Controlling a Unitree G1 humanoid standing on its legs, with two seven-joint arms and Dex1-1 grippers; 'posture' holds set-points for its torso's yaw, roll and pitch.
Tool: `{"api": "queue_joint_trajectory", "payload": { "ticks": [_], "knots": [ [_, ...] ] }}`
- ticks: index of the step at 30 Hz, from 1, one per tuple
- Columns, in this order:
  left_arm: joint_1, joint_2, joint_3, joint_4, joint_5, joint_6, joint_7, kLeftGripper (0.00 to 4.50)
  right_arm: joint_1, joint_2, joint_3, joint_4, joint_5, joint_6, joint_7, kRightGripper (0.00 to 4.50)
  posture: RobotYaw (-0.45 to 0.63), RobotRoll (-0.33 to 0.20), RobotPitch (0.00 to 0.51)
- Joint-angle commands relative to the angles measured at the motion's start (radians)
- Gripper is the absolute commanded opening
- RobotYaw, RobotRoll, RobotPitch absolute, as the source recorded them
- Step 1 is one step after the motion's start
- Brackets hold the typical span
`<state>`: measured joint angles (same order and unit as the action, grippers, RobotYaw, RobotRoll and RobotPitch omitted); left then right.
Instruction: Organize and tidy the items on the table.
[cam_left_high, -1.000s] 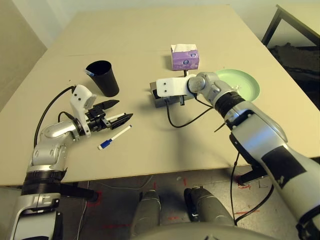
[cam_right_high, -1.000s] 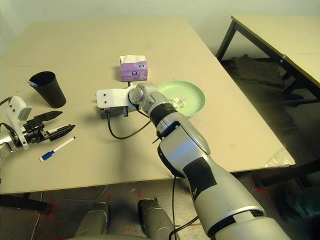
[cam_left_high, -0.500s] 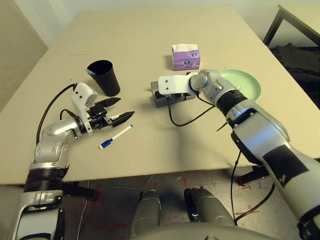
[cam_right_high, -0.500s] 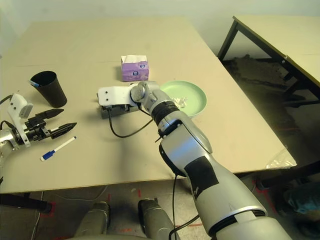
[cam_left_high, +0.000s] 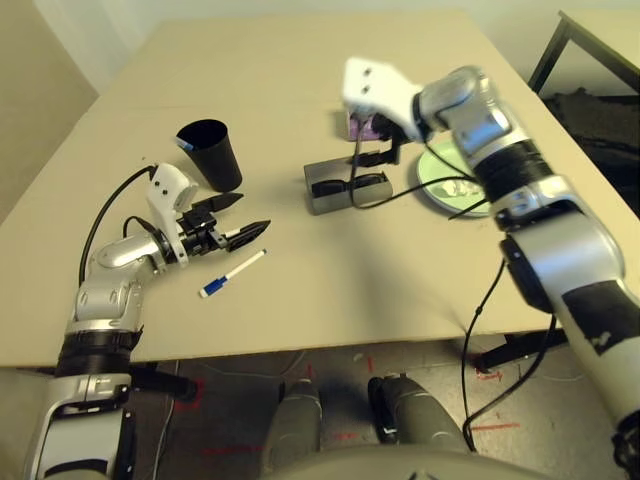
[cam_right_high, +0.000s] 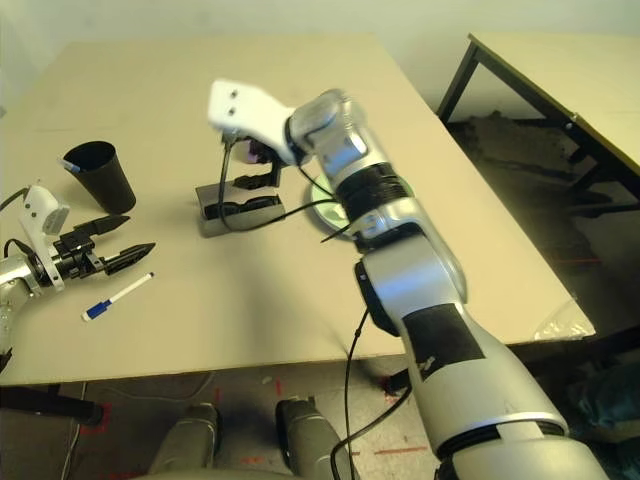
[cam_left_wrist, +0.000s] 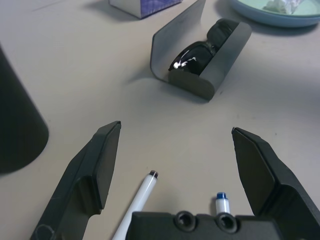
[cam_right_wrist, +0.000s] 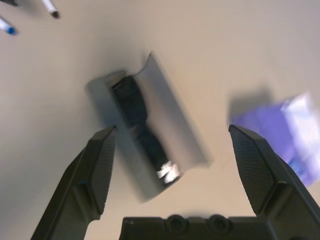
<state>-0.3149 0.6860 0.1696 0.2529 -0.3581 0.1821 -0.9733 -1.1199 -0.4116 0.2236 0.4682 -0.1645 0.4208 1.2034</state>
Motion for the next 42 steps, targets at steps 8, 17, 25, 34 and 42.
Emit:
{"api": "queue_joint_trajectory", "payload": {
  "ticks": [8, 17, 25, 34, 42],
  "knots": [
    [0.004, 0.000, -0.009, 0.013, 0.007, -0.013, -0.014, 4.50, 0.423, -0.046, -0.251, -0.520, 0.282, 0.204, -0.123, 4.46, -0.01, 0.000, 0.128],
    [0.004, 0.001, -0.010, 0.008, 0.008, -0.011, -0.017, 4.50, 0.767, -0.019, -0.346, -0.628, 0.406, -0.056, -0.225, 4.46, -0.01, 0.000, 0.115],
    [-0.005, 0.001, -0.011, 0.007, 0.008, -0.006, -0.012, 4.50, 1.009, 0.068, -0.454, -0.499, 0.575, -0.467, -0.118, 4.46, -0.01, 0.000, 0.110],
    [-0.040, -0.026, -0.038, 0.038, 0.032, -0.020, 0.013, 4.50, 1.045, -0.021, -0.403, -0.318, 0.631, -0.636, 0.123, 4.46, -0.03, 0.000, 0.105],
    [-0.087, -0.054, -0.048, 0.092, 0.051, -0.031, 0.040, 4.50, 0.971, -0.058, -0.413, -0.188, 0.667, -0.653, 0.199, 4.46, -0.03, 0.000, 0.102]
  ]
}}
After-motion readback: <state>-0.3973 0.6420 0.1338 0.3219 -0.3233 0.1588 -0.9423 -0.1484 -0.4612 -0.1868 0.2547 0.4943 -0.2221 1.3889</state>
